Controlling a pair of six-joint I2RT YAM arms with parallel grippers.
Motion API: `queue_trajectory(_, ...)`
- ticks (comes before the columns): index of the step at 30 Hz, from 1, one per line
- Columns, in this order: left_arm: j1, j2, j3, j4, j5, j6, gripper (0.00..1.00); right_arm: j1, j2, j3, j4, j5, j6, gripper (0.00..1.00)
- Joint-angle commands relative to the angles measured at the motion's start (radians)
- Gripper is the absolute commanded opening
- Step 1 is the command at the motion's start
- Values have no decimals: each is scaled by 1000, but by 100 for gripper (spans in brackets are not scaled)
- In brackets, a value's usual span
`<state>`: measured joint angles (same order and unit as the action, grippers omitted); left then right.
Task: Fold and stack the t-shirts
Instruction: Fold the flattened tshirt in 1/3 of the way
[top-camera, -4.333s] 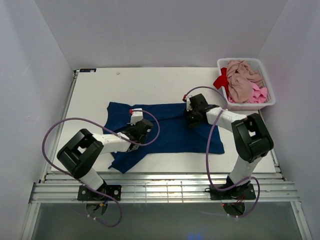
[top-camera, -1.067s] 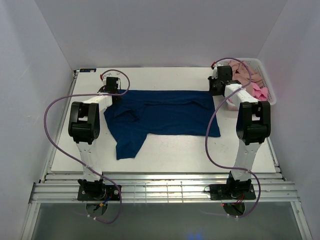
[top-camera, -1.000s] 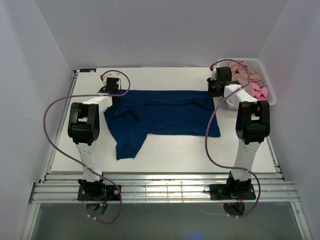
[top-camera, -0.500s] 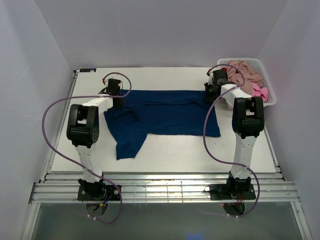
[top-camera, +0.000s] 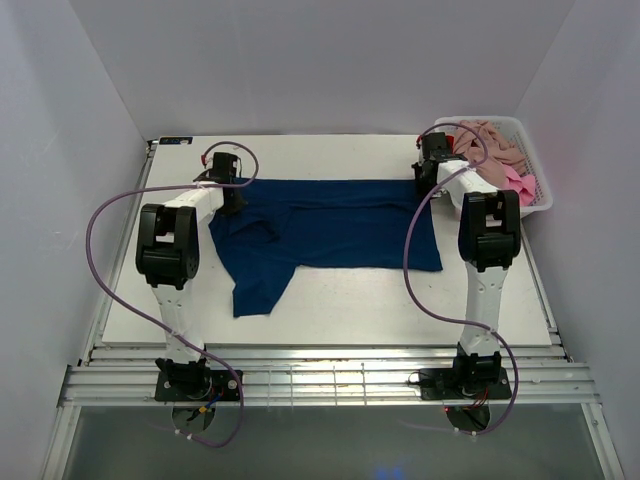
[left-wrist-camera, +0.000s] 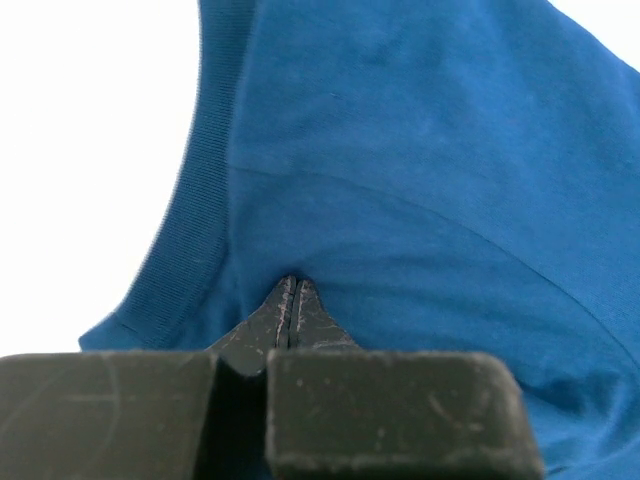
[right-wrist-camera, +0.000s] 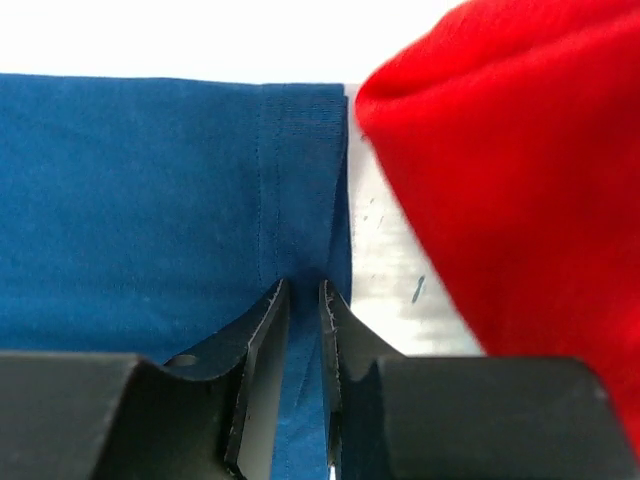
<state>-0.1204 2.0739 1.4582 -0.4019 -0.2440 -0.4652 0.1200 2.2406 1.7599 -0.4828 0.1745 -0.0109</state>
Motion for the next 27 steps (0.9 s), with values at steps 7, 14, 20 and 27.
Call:
queue_trajectory(7, 28, -24, -28, 24, 69, 23, 0, -16, 56, 99, 39, 37, -38, 23)
queue_trajectory(14, -18, -238, -142, 405, 126, 111, 0, -5, -295, -112, 274, 36, -99, 30)
queue_trajectory(20, -110, -497, -275, 534, -43, 137, 49, 24, -582, -282, 262, -10, -110, 46)
queue_trajectory(27, -294, -664, -422, 161, -152, -70, 62, 165, -802, -525, 271, -118, 2, 49)
